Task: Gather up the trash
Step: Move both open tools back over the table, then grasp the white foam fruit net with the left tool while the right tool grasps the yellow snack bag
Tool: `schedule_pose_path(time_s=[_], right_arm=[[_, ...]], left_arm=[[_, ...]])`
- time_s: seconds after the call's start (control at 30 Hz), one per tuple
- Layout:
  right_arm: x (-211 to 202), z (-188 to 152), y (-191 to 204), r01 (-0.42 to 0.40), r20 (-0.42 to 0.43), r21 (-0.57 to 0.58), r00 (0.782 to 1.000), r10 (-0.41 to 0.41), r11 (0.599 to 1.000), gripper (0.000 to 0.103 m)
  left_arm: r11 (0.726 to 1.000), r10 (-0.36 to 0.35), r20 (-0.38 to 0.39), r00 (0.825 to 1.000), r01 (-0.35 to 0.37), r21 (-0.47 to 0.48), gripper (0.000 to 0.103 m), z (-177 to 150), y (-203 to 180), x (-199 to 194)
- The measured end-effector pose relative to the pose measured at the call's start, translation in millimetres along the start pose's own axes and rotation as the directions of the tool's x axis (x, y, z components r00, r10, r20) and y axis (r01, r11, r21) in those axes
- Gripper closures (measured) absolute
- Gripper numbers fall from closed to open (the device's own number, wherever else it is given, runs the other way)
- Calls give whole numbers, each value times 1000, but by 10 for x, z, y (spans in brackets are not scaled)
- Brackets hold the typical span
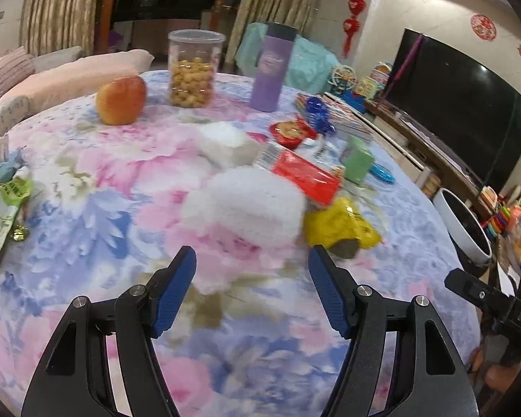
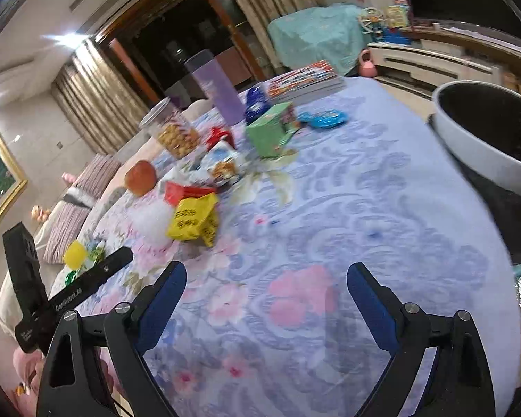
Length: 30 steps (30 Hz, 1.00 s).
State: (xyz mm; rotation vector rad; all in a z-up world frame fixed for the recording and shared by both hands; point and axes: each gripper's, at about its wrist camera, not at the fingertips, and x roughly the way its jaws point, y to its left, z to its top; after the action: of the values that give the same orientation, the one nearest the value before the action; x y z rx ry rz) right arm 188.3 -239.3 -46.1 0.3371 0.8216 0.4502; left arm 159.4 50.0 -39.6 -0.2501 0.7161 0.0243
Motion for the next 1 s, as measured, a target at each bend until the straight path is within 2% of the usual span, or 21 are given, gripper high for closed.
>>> schedule_pose_path(time_s=[0.2, 0.37, 0.5, 0.6, 0.67, 0.73, 0.77, 0.8, 0.83, 0.87, 0.9, 0.97, 1.0], right_arm=[[179, 34, 169, -40, -22, -21, 999, 40, 999, 8], [341, 105, 276, -74, -41, -33, 997, 73, 997, 8], [505, 170, 361, -103, -55, -38, 993, 100, 994, 9], [625, 216, 407, -113, -62, -39, 992, 111, 993, 12], [710, 245, 418, -125, -73, -33, 990, 122, 992, 21], [796, 268, 420, -136, -87, -25, 987, 134, 990, 29], [831, 275, 423, -138, -94, -23, 986, 135, 990, 36], [883, 280, 417, -139, -106, -16, 985, 137, 990, 40], [915, 281, 403, -143, -114, -9, 983, 141, 990, 46], [949, 278, 390, -147, -121, -1, 982, 146, 989, 55], [951, 271, 387, -150, -124, 0, 981, 148, 989, 59], [951, 251, 368, -161, -127, 2, 979, 160, 987, 74], [933, 244, 361, -164, -123, 2, 979, 163, 986, 75]], left_arm=[[999, -16, -5, 1000, 16, -30, 34, 56, 175, 26], [999, 31, -49, 998, -32, -17, 34, 167, 309, 238], [999, 36, -77, 996, -36, 4, 34, 270, 388, 406], [1000, 12, -95, 995, -10, 25, 35, 329, 406, 524], [999, -20, -115, 993, 25, 38, 35, 359, 388, 613], [998, -38, -132, 991, 44, 46, 40, 372, 366, 674], [997, -55, -143, 988, 63, 54, 47, 375, 341, 706], [995, -72, -153, 986, 83, 62, 57, 375, 310, 730], [993, -85, -160, 983, 98, 72, 62, 373, 275, 749], [991, -95, -164, 982, 109, 81, 73, 373, 247, 763], [988, -109, -170, 979, 126, 92, 83, 372, 204, 770], [984, -124, -170, 978, 143, 105, 95, 370, 159, 760], [982, -129, -168, 977, 149, 112, 100, 367, 134, 748]])
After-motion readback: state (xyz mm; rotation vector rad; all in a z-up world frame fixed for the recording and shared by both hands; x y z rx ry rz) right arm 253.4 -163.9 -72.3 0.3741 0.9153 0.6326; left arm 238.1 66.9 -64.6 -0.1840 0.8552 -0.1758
